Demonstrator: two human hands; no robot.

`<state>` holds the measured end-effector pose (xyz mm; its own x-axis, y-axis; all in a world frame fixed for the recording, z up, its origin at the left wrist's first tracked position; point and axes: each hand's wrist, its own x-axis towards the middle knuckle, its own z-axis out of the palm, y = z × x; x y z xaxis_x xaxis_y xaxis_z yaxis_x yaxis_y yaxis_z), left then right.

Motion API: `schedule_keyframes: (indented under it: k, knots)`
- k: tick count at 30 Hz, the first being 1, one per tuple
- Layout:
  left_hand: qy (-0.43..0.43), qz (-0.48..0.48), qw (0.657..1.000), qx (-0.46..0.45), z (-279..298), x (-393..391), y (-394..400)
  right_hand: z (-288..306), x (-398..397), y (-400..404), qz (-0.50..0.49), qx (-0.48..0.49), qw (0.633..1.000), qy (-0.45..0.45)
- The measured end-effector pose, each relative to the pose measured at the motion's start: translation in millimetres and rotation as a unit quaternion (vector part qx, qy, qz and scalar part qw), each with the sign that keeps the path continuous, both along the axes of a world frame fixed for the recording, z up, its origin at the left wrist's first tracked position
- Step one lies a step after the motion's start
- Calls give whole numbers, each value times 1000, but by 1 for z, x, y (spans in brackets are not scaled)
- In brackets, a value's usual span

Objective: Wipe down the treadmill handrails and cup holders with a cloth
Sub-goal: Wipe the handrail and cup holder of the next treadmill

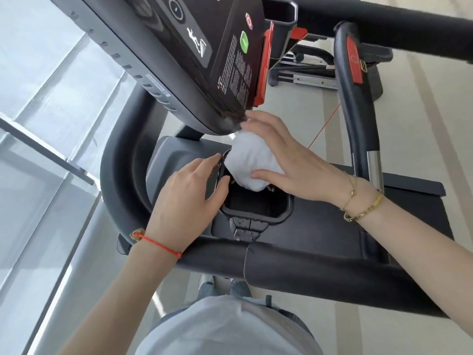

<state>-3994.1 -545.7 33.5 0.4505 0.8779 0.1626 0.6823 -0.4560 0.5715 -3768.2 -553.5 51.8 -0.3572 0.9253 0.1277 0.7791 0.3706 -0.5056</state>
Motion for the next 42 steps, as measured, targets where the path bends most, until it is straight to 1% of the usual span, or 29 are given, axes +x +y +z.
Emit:
schedule_keyframes:
  k: [2, 4, 6, 9, 12, 14, 16, 21, 24, 27, 32, 35, 39, 42]
  knots:
    - [7, 4, 1000, 3, -2, -1, 1, -6, 2, -3, -39, 4, 999, 13]
    - [15, 6, 1000, 0, -2, -1, 1, -10, 4, -9, -94, -19, 995, 42]
    - [17, 7, 1000, -2, -1, -1, 1, -13, 5, -13, -125, -41, 990, 47]
    - [14, 7, 1000, 2, -1, 0, 1, -11, -1, -7, -128, -54, 990, -12]
    - [20, 5, 1000, 3, -1, 1, 1, -8, -19, 10, -116, -44, 989, -85]
    - [26, 6, 1000, 3, 0, 1, 1, -6, -28, 18, -127, -26, 983, -133]
    - [29, 6, 1000, 4, 0, 0, 2, -7, -26, 17, -140, -14, 978, -153]
    - [33, 5, 999, 2, 0, 0, 2, -9, 6, -2, -144, -44, 983, -104]
    - [32, 6, 999, 4, 0, 0, 1, -9, -2, 11, -117, -60, 986, -105]
    - [31, 6, 999, 5, 1, 0, 1, -10, -14, 19, -106, -70, 989, -75]
    - [16, -5, 1000, 1, 1, -1, 1, -10, 15, -12, -175, -84, 980, -45]
    - [15, -7, 1000, 6, 2, -1, 0, -9, 17, -9, -186, -71, 979, -43]
    - [13, -23, 1000, 9, 3, -1, 1, -9, -3, 6, -142, -39, 988, -45]
    - [10, -31, 999, 6, 3, -1, 1, -13, 2, -7, -160, -50, 986, -21]
